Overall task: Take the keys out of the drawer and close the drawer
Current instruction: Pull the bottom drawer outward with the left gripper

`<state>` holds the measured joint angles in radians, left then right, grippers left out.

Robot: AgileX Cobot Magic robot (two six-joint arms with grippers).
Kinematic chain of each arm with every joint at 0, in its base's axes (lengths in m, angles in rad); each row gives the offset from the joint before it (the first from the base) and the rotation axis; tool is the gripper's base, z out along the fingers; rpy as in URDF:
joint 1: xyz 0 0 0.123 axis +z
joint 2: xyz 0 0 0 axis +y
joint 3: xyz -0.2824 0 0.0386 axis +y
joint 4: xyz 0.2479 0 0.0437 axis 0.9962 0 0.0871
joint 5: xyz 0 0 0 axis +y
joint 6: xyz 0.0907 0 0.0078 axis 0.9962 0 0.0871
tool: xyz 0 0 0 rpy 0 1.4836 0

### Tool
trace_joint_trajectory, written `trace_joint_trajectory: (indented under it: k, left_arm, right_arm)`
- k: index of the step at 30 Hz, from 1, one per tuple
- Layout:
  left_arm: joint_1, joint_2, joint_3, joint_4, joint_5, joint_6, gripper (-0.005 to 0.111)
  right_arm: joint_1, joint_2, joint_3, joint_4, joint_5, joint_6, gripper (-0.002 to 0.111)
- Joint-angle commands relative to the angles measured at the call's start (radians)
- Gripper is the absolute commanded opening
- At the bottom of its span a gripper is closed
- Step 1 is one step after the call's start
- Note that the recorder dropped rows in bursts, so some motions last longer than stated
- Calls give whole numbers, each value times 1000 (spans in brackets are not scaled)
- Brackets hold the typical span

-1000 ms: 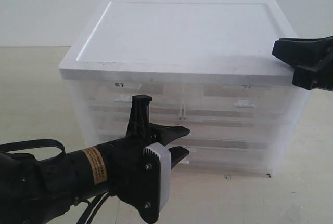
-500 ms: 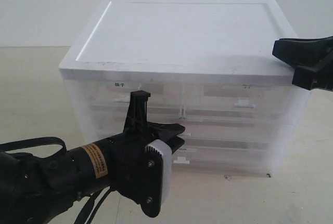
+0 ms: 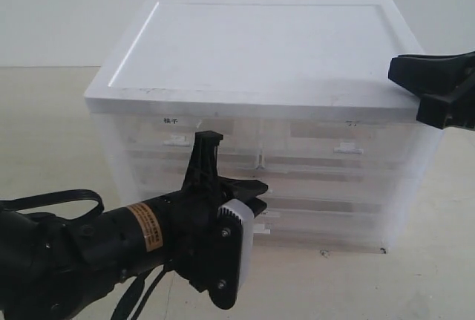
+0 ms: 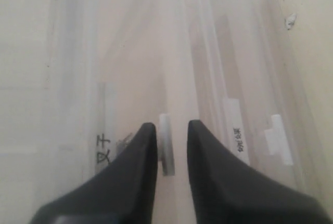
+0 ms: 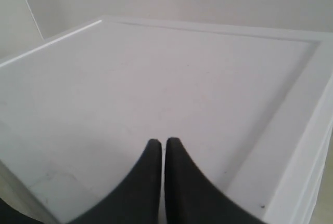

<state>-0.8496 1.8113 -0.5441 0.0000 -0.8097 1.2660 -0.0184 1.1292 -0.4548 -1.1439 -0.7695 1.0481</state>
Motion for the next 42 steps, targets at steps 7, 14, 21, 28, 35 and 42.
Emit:
trace_joint_trajectory:
  k: [7,14,21,28,35,42]
  left_arm:
    - [0,79,-43,-78,28,0,5]
    - [-50,79,-33,-121,62,60,5]
    - [-173,79,-28,-365,200,221,5]
    - [-245,-34,-28,-435,312,261,5]
    - [-317,-160,-28,-618,480,389,5]
    - [-435,-210,-28,-717,618,397,5]
  right_arm:
    - [-2,-1,3,-17,-8,-7,0]
    - [-2,-1,3,-17,-8,-7,0]
    - [-2,-1,3,-21,-7,-10,0]
    - [-2,-1,3,-21,-7,-10,0]
    - [-2,-1,3,-33,-7,-5,0]
    - [-2,-1,3,-37,-7,-3,0]
